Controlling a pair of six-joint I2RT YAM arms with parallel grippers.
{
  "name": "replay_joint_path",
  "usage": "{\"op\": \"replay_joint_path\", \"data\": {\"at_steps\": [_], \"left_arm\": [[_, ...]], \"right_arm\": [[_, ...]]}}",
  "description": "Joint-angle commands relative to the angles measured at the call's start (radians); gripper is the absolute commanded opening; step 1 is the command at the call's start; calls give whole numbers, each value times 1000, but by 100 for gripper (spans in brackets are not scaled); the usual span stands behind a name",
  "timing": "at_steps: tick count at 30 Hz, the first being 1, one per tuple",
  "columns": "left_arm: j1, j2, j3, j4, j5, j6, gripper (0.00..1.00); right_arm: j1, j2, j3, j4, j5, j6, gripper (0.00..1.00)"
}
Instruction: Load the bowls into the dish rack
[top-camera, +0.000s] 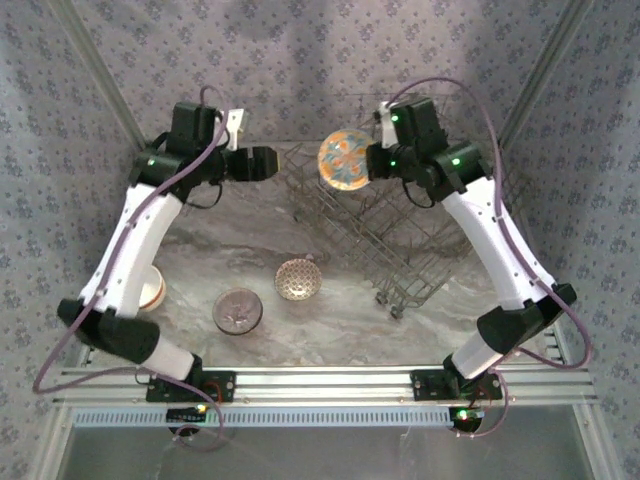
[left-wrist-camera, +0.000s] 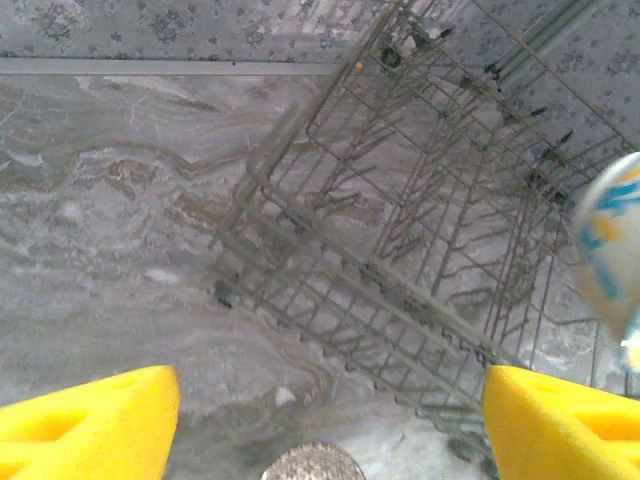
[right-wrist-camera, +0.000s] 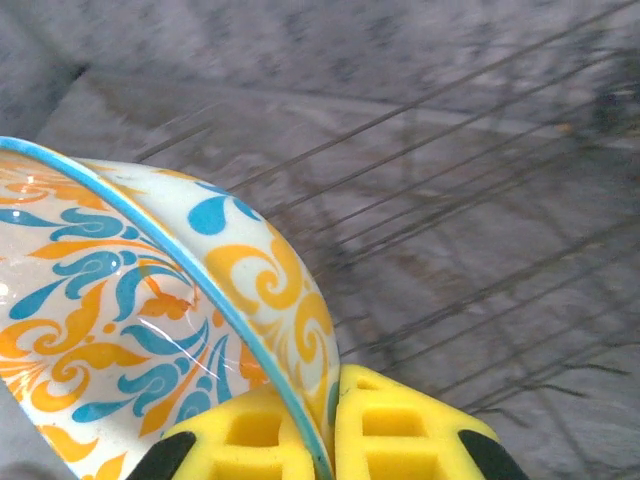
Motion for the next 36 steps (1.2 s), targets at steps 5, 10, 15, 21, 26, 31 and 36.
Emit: {"op": "replay_joint_path", "data": {"at_steps": [5,10,15,21,26,31,36], "left_arm": [[29,179,125,30,153,98,79],[59,289,236,5,246,113,80],[63,344,306,-31,242,138,80],[68,365,291,49,235,100,79],[68,398,328,45,222,91,80],[71,426,359,37,210,76,79],[71,447,384,26,197,74,79]], "right_arm": [[-193,-49,-9,131,238,-91,0],[-319,-74,-135,240,333,-145,0],[-394,-69,-234,353,377,-246,0],[-463,-24,-297,507,374,-361,0],[-501,29,-330,617,379,-453,0],[-551,74,-380,718,355,-508,0],[-578,100,-434,826,349,-582,0]]}}
